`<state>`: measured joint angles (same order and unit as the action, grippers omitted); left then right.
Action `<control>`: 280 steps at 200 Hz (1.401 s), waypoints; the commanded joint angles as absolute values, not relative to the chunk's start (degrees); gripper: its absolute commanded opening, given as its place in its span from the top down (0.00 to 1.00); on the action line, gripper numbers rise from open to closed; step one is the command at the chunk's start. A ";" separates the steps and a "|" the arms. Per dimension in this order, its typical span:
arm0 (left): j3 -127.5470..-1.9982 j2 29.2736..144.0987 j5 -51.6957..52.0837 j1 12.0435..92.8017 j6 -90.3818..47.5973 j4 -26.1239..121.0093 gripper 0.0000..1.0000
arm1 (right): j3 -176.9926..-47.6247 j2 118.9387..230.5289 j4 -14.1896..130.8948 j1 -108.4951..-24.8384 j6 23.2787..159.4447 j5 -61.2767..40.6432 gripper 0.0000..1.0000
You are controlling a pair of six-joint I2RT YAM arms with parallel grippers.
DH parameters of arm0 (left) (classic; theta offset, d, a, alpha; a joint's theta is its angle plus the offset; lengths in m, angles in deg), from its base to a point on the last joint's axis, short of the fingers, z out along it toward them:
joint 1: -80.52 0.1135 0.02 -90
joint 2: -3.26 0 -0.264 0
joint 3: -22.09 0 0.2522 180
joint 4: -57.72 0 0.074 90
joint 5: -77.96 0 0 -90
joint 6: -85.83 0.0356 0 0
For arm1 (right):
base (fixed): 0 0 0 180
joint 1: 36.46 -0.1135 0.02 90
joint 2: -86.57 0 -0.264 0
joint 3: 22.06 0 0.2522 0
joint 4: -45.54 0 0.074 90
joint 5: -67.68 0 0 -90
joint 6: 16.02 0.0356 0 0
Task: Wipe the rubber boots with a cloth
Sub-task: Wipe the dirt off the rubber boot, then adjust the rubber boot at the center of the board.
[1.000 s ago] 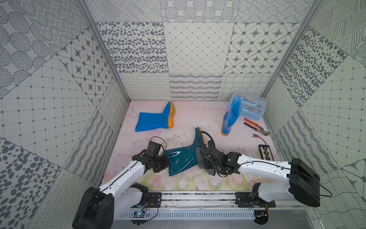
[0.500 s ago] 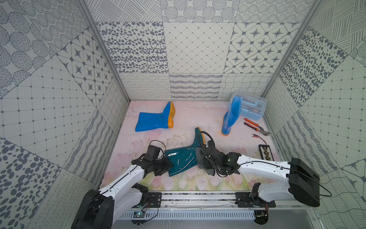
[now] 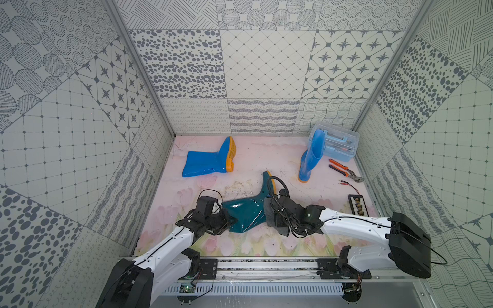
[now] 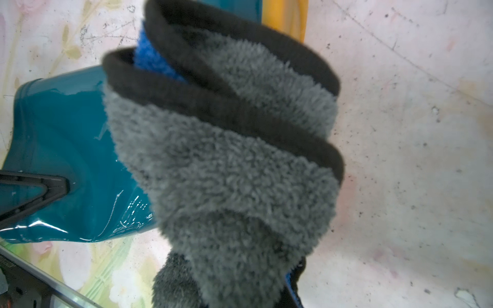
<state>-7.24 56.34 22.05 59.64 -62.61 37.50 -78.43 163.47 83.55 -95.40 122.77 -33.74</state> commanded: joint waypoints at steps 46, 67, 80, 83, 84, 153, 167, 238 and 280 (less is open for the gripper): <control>-30.49 52.44 15.85 60.38 -49.87 6.71 1.00 | -99.21 158.18 96.57 -95.01 109.79 -39.72 1.00; -41.36 54.72 11.25 60.55 -44.24 -3.33 1.00 | -102.64 155.95 97.52 -94.92 107.33 -41.12 1.00; -48.84 56.33 7.27 60.39 -41.09 -10.04 1.00 | -103.81 154.34 97.71 -94.81 106.47 -42.10 1.00; -50.67 56.75 6.35 60.53 -40.57 -11.78 1.00 | -103.98 153.87 97.78 -94.75 106.27 -42.42 1.00; -51.32 56.85 5.95 60.55 -40.26 -12.34 1.00 | -104.00 153.75 97.79 -94.74 106.21 -42.48 1.00; -80.02 67.59 -14.04 60.53 -30.28 -43.71 1.00 | -100.34 149.50 95.12 -92.56 106.37 -41.00 1.00; -81.75 69.71 -17.02 60.45 -29.72 -47.34 1.00 | -99.38 149.46 94.35 -91.95 106.75 -39.69 1.00; -84.47 86.34 -18.84 48.79 -25.48 -51.67 1.00 | -93.91 145.98 93.38 -88.25 108.45 -35.74 1.00; -88.26 97.59 -14.18 38.67 -29.20 -39.62 1.00 | -91.61 141.95 96.41 -88.15 109.31 -37.79 1.00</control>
